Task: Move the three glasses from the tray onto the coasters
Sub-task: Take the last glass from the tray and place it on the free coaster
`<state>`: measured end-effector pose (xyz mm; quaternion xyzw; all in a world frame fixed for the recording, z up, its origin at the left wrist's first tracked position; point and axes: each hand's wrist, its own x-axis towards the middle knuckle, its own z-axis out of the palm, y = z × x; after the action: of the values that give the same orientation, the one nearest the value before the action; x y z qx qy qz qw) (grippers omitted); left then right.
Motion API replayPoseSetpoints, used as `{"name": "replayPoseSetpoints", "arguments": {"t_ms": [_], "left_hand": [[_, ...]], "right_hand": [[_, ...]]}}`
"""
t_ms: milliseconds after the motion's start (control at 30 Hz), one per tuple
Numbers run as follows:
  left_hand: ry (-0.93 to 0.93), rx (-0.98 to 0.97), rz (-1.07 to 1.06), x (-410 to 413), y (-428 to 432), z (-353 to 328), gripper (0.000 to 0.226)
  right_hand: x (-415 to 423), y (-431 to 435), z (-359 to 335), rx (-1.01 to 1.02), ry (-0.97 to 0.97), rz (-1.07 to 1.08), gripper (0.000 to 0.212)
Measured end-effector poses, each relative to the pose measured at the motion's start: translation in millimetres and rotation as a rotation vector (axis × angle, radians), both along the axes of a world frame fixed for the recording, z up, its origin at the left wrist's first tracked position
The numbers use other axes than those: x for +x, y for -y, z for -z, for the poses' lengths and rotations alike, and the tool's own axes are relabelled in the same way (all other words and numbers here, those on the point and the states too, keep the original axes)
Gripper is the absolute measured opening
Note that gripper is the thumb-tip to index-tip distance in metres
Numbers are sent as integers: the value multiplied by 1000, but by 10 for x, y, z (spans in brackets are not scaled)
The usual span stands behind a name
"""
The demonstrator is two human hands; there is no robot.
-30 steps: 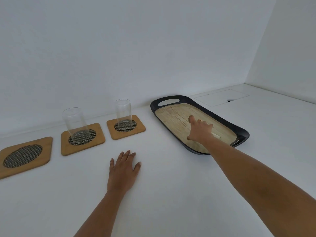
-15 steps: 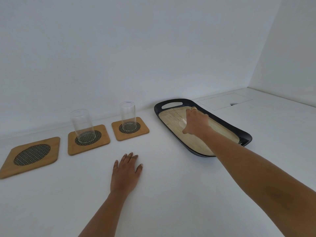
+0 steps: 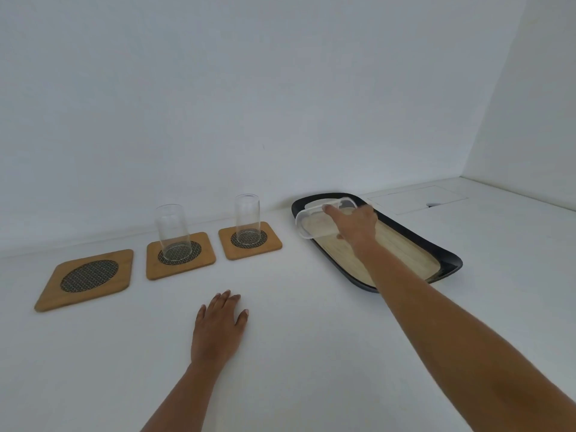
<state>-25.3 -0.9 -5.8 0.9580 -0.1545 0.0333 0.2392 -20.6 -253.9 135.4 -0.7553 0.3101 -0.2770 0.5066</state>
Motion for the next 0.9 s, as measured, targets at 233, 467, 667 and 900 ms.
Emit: {"name": "replayPoseSetpoints", "arguments": {"t_ms": [233,467,667,900], "left_hand": [[-4,-3,1,-48,-261,-6,45],[5,-3,-98,-92,-614,-5,45],[20,-36,-131,-111,-729,8,44],[31,-40,-140,-98,-743,28,43]], "right_hand": [[-211,-318,252,1206,251,-220,46],[-270,-679,319,1326,221,-414,53],[-224,-921,274,983,114,-769,18],[-93,-1087,396,856,192,-946,26]]}}
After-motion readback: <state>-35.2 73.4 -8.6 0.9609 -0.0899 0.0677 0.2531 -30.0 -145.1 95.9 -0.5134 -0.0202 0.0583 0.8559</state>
